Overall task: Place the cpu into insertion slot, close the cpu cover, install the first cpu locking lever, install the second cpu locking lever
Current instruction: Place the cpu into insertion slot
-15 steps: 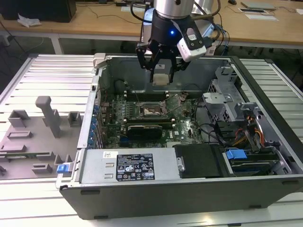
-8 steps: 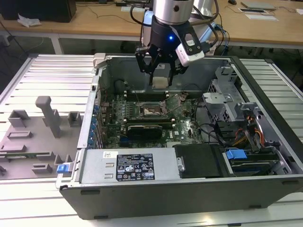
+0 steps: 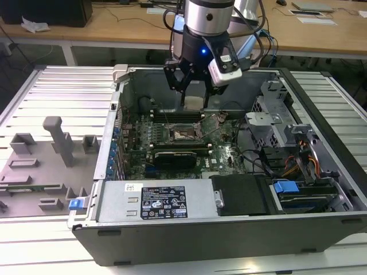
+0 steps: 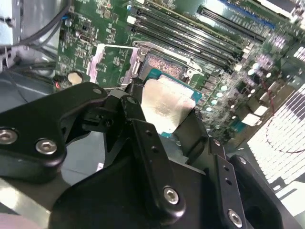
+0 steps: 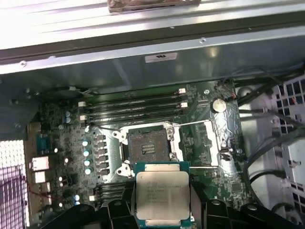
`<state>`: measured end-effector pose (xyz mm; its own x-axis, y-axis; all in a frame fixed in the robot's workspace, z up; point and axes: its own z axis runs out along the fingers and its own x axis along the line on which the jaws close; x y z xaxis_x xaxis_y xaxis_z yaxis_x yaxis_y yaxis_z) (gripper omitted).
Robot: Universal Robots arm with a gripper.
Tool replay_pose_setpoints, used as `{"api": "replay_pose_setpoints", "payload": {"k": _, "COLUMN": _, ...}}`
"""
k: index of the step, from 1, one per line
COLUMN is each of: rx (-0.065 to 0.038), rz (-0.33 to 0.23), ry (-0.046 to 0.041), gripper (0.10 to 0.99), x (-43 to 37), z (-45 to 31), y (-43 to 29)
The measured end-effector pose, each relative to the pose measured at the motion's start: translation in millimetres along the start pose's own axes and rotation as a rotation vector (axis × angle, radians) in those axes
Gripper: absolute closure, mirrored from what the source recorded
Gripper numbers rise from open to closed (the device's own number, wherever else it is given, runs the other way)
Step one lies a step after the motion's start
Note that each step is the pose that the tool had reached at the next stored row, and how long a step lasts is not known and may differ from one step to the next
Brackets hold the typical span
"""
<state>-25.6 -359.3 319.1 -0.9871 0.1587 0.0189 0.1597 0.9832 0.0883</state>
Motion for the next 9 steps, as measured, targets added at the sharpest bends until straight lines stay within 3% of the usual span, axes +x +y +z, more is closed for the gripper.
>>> {"api": "replay_pose_setpoints", "payload": {"k": 9, "rx": -0.004, "rz": 0.188, "ry": -0.0167, "gripper": 0.545, "x": -0.1, "z": 4.1, "y": -0.4}}
